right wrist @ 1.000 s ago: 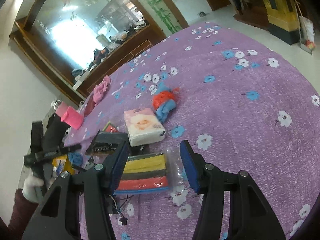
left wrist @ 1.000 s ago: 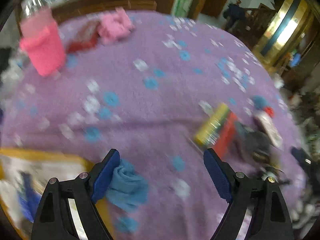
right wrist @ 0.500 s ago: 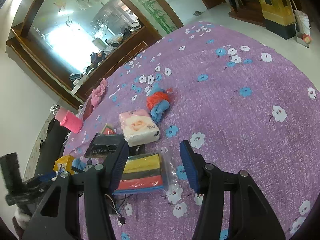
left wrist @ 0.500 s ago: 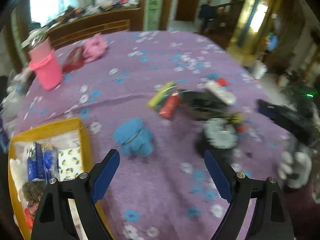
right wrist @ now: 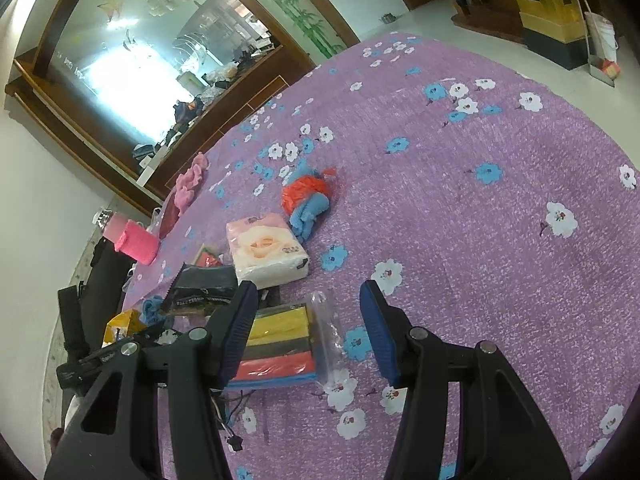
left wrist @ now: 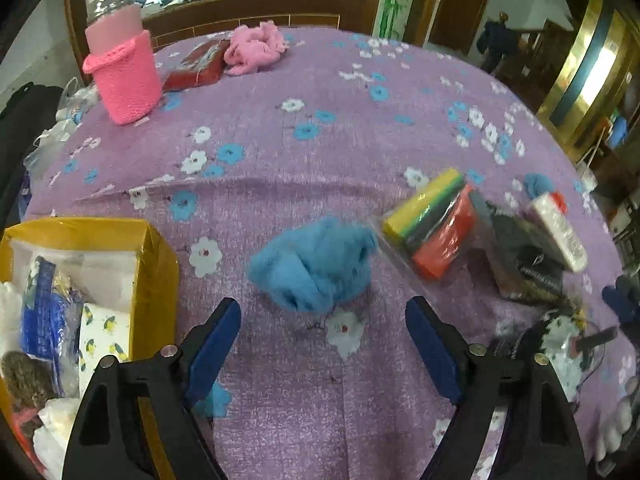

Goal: Organize soft objects
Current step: 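Close left tool on the blue knit cloth and lift it, then hold blue cloth in left tool while right tool grasps pink-wrapped tissue pack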

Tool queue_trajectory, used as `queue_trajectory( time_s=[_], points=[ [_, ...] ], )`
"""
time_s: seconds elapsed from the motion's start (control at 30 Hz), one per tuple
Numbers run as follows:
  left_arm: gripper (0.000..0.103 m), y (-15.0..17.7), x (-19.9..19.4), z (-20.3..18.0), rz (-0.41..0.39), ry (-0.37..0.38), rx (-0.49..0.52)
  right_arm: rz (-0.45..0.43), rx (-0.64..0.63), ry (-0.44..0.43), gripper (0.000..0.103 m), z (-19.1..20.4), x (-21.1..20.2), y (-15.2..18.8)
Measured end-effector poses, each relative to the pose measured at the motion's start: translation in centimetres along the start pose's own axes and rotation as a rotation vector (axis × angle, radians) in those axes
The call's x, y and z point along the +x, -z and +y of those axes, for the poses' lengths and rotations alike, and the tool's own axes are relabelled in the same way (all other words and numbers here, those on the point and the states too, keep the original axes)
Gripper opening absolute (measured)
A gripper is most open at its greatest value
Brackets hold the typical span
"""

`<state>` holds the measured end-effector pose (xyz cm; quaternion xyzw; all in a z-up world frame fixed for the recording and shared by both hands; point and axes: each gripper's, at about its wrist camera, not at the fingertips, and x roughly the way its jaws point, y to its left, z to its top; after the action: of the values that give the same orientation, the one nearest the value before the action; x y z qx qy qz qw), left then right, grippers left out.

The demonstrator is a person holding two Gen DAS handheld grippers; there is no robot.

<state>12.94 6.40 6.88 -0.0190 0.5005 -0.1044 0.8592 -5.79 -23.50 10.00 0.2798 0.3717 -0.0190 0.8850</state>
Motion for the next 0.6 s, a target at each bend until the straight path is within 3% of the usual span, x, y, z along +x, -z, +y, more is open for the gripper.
queue_trajectory(
  time_s=[0.07,0.17,0.23,0.3,0.37,0.43,0.47,0.5,0.6],
  points=[
    [0.057,-0.3,0.3,0.4,0.008,0.034,-0.026,0.006,0.003,0.002,0.051,-0.1,0.2,0.0],
    [0.054,-0.7,0.6,0.6,0.003,0.033,-0.031,0.008,-0.003,0.014,0.051,-0.1,0.3,0.1],
    [0.059,-0.8,0.3,0.3,-0.018,0.009,-0.019,0.006,-0.009,0.023,0.051,0.0,0.3,0.2],
    [0.077,-1.1,0.2,0.0,-0.041,-0.011,-0.022,0.005,-0.016,0.031,0.051,0.1,0.4,0.2],
    [0.083,-1.3,0.4,0.0,-0.062,-0.021,-0.035,0.005,-0.020,0.040,0.051,0.1,0.5,0.3],
    [0.076,-1.2,0.8,0.3,-0.043,0.008,-0.051,0.008,-0.017,0.043,0.051,0.1,0.6,0.3],
    [0.054,-1.1,0.9,0.5,-0.037,0.009,-0.055,0.008,-0.013,0.041,0.051,0.0,0.6,0.3],
    [0.040,-0.9,0.9,0.7,-0.030,0.013,-0.051,0.007,-0.011,0.043,0.051,-0.1,0.6,0.4],
    [0.038,-0.2,-0.3,1.6,-0.031,0.066,-0.077,0.001,-0.002,0.041,0.051,-0.3,0.4,0.4]
  ],
)
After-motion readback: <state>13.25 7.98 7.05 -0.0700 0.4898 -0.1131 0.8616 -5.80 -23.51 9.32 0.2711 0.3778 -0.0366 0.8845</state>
